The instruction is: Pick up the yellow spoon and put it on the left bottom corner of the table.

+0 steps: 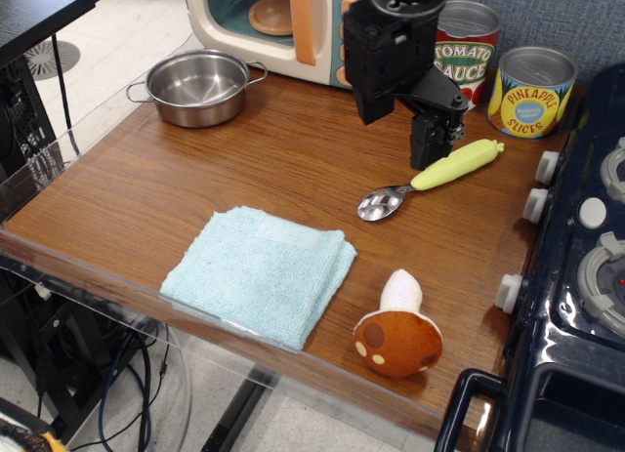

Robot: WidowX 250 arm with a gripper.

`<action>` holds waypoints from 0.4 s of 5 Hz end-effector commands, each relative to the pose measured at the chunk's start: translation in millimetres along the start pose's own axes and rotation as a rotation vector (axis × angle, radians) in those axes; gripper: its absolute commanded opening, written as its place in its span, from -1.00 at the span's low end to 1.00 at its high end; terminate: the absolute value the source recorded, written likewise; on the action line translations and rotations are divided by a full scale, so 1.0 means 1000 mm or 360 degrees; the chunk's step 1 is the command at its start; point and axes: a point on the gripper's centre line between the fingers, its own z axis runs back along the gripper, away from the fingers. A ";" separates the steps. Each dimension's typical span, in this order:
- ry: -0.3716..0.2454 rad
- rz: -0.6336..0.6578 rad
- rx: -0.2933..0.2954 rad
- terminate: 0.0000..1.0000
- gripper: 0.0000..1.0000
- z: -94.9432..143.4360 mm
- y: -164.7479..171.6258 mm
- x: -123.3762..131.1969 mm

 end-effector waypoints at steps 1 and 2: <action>0.0075 0.0084 0.0015 -1.00 1.00 -0.016 -0.022 -0.035; 0.0021 0.0115 0.0018 -1.00 1.00 -0.032 -0.024 -0.042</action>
